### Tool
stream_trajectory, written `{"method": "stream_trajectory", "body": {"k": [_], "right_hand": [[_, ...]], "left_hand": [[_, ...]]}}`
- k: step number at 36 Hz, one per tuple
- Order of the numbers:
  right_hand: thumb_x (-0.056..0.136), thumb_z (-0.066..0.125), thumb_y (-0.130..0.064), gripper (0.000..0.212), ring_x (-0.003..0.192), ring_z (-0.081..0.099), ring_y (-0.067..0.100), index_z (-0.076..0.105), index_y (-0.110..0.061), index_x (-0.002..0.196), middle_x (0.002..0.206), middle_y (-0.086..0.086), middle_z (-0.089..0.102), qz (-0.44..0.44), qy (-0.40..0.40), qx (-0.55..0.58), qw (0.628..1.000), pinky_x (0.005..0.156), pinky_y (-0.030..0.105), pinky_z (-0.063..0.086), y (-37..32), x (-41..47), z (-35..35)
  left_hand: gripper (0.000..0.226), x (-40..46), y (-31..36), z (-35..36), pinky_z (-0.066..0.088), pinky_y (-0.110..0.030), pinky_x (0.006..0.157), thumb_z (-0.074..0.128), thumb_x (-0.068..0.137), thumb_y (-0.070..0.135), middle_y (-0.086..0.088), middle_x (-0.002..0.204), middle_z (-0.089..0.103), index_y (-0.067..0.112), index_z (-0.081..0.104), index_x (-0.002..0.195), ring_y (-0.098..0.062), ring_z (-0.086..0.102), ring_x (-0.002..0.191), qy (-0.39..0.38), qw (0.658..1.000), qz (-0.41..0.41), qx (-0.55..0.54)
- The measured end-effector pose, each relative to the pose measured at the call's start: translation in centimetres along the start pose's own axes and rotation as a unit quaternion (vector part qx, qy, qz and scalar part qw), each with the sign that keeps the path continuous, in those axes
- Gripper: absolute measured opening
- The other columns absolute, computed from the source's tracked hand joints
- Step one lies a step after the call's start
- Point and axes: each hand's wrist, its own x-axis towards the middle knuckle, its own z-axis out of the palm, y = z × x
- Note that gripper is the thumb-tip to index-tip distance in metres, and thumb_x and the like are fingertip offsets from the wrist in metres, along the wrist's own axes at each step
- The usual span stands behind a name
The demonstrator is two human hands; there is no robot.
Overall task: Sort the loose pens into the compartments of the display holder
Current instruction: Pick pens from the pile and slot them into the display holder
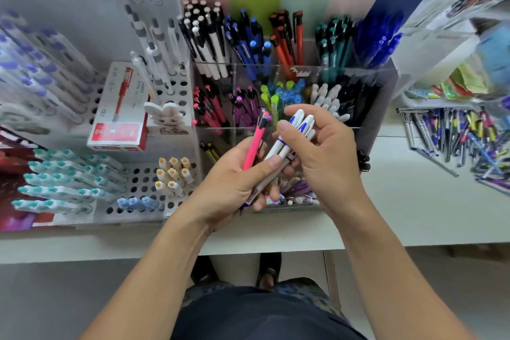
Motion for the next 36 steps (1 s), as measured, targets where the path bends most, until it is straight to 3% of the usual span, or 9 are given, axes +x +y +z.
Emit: {"method": "stream_trajectory", "body": {"k": [5,10,13,17,19,22,26,31,36], "right_hand": [[0.09,0.068,-0.023,0.025,0.05,0.054,0.019,0.064,-0.012,0.112,0.076,0.013,0.064,0.087,-0.07,0.076,0.991,0.047,0.029,0.046,0.6,-0.8,-2.7],[0.1,0.06,-0.007,0.004,0.048,0.053,0.022,0.06,-0.011,0.1,0.072,0.016,0.062,0.061,-0.024,0.026,0.997,0.045,0.028,0.048,1.1,-1.3,-5.2],[0.1,0.063,-0.017,0.002,0.063,0.059,0.031,0.062,-0.019,0.099,0.085,0.024,0.066,0.001,0.014,-0.027,1.0,0.053,0.043,0.053,0.9,-1.4,-6.4],[0.102,0.058,-0.01,0.01,0.07,0.066,0.014,0.058,-0.02,0.101,0.081,-0.005,0.071,-0.115,0.12,-0.071,0.984,0.055,0.031,0.053,-1.4,-0.5,-9.3],[0.103,0.059,-0.012,0.009,0.071,0.066,0.014,0.055,-0.021,0.102,0.082,-0.009,0.066,-0.191,0.181,-0.108,0.959,0.058,0.033,0.055,-2.8,0.1,-10.7],[0.103,0.061,-0.02,0.01,0.075,0.067,0.016,0.052,-0.025,0.104,0.086,-0.004,0.06,-0.266,0.24,-0.175,0.917,0.062,0.035,0.057,-3.8,1.0,-11.2],[0.101,0.063,-0.022,0.012,0.074,0.069,0.011,0.057,-0.015,0.108,0.081,-0.015,0.06,-0.265,0.275,-0.209,0.9,0.061,0.037,0.058,-2.5,2.6,-10.4],[0.1,0.065,-0.02,0.015,0.063,0.057,0.0,0.063,-0.007,0.108,0.077,-0.008,0.058,-0.245,0.246,-0.281,0.895,0.057,0.01,0.039,0.1,4.0,-8.2],[0.101,0.062,-0.016,0.012,0.082,0.049,0.011,0.063,-0.006,0.106,0.096,0.004,0.058,-0.239,0.17,-0.372,0.881,0.073,0.022,0.04,1.7,5.3,-7.2]], "left_hand": [[0.036,0.5,-0.9,0.9,0.03,-0.018,0.038,0.062,0.09,0.025,-0.007,0.084,0.07,0.013,0.056,0.123,-0.014,0.049,0.051,-0.04,0.998,-0.029,0.025],[0.023,1.7,-2.3,2.7,0.042,-0.023,0.04,0.065,0.087,0.026,-0.01,0.083,0.074,0.013,0.048,0.096,-0.02,0.059,0.054,-0.043,0.997,-0.036,0.046],[0.032,2.7,-2.2,3.4,0.044,-0.025,0.04,0.064,0.085,0.032,-0.005,0.072,0.066,0.014,0.038,0.089,-0.021,0.063,0.054,-0.015,0.997,-0.019,0.073],[0.025,3.9,-2.0,3.4,0.033,-0.027,0.046,0.055,0.1,0.039,-0.025,0.088,0.061,0.016,0.047,0.094,-0.015,0.041,0.041,0.059,0.991,0.012,0.118],[0.017,4.1,-2.0,3.5,0.029,-0.027,0.048,0.048,0.106,0.032,-0.017,0.084,0.065,0.021,0.053,0.095,-0.017,0.031,0.041,0.09,0.987,0.034,0.127],[0.025,4.3,-1.9,4.2,0.021,-0.035,0.047,0.047,0.107,0.036,-0.037,0.08,0.054,0.032,0.067,0.091,-0.019,0.025,0.044,0.1,0.983,0.054,0.146],[0.025,4.4,-1.8,5.1,0.023,-0.043,0.046,0.045,0.108,0.035,-0.007,0.053,0.029,0.028,0.067,0.118,-0.022,0.023,0.047,0.117,0.98,0.064,0.147],[0.024,4.8,-1.5,5.4,0.027,-0.026,0.042,0.046,0.108,0.033,-0.009,0.057,0.031,0.028,0.064,0.124,-0.016,0.028,0.044,0.143,0.972,0.076,0.17],[0.024,5.0,-1.9,5.0,0.029,-0.029,0.044,0.05,0.106,0.033,0.0,0.056,0.035,0.014,0.061,0.115,-0.017,0.03,0.045,0.172,0.962,0.096,0.187]]}}
